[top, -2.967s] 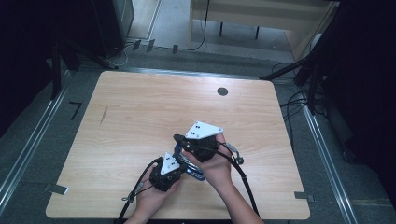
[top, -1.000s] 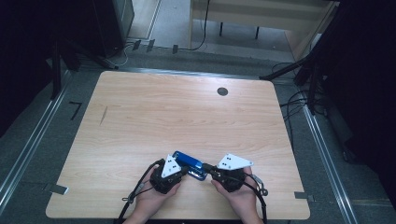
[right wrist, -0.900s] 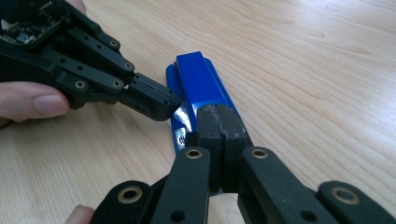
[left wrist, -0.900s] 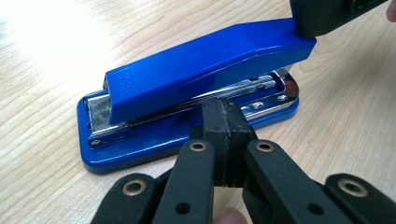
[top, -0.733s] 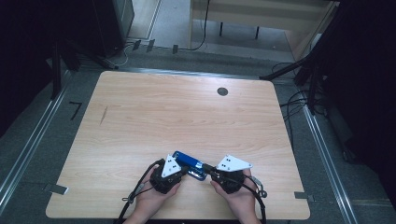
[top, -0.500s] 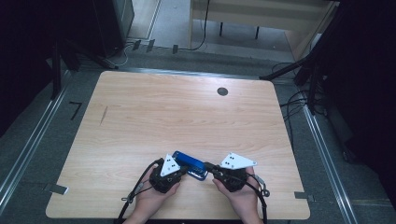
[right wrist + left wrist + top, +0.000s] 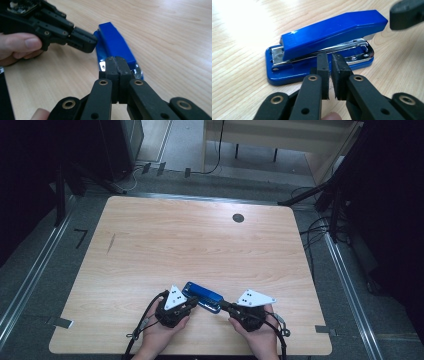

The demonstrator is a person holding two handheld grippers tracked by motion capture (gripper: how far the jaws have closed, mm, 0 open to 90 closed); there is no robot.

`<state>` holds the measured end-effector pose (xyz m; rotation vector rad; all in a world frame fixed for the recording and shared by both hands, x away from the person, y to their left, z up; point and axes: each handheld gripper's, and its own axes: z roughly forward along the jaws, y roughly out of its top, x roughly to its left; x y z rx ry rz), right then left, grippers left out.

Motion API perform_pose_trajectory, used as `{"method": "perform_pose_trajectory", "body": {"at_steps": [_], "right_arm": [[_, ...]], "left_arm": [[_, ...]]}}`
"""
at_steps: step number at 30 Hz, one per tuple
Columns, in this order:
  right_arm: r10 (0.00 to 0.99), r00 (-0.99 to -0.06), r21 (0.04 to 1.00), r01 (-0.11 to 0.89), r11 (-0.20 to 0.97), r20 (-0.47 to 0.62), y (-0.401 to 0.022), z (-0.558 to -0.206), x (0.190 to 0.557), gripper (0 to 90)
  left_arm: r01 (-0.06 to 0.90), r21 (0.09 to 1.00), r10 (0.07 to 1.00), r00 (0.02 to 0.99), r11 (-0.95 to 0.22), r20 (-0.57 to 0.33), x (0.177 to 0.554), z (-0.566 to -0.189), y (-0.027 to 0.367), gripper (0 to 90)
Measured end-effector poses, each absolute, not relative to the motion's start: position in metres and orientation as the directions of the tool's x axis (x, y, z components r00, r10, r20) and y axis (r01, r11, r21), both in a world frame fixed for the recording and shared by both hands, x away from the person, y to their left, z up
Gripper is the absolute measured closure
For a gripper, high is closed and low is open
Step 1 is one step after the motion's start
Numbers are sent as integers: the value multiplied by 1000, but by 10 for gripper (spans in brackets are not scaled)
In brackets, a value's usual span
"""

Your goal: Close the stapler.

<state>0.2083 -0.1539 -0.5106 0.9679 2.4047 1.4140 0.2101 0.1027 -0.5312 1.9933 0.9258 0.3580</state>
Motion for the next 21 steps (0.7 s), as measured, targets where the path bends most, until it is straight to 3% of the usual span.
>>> {"method": "perform_pose_trajectory", "body": {"at_steps": [7, 16, 21], "right_arm": [[603, -778, 821, 455, 344, 178, -153, -516, 198, 900], [607, -775, 810, 465, 358, 177, -151, -523, 195, 900], [605, -775, 800, 476, 365, 185, -149, -529, 195, 900]], "left_arm": [[496, 820, 751, 647, -286, -130, 203, -528, 123, 764], [509, 836, 815, 562, -206, -142, 203, -527, 163, 528], [487, 854, 859, 503, -185, -100, 202, -526, 182, 478]]}}
